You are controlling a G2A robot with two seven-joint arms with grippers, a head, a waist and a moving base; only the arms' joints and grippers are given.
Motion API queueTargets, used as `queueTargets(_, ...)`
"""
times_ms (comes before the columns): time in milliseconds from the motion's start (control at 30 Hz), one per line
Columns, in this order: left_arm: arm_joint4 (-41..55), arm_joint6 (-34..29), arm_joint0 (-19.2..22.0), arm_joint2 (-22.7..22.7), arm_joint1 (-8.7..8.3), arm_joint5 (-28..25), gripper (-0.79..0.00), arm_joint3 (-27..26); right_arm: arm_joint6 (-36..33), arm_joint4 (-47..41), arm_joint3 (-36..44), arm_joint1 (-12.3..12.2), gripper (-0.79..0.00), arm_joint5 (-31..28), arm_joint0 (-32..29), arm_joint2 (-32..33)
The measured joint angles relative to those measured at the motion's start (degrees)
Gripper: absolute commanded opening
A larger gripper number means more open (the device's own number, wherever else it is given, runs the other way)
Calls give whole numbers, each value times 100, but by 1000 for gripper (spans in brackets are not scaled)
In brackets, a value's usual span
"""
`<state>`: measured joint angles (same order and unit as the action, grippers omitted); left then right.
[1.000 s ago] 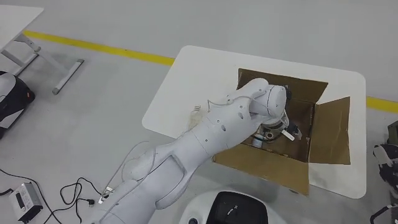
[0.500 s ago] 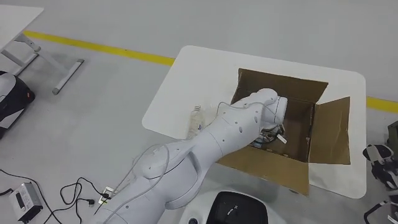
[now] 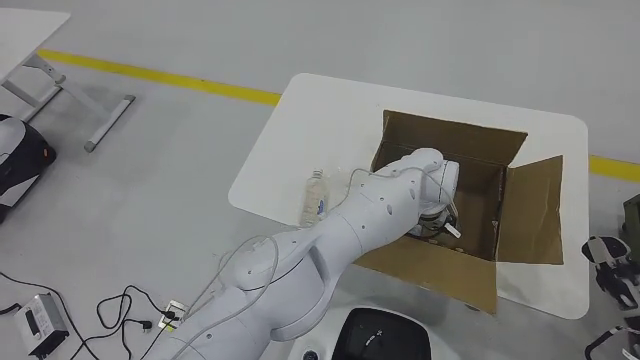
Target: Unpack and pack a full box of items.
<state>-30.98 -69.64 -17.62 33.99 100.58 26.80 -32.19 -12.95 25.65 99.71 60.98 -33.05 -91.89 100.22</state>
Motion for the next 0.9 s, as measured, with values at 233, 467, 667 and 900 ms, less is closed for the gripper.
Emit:
queueTargets(233,0,0,0,0,0,0,0,0,1,-19,-1,1,-785,-3,-1,-5)
queueTargets(467,0,0,0,0,0,0,0,0,1,-20,0,1,-785,-3,-1,-5)
queueTargets(667,0,0,0,0,0,0,0,0,1,-20,0,1,-785,-3,-1,-5)
queueTargets(900,0,0,0,0,0,0,0,0,1,-20,0,1,-785,-3,-1,-5)
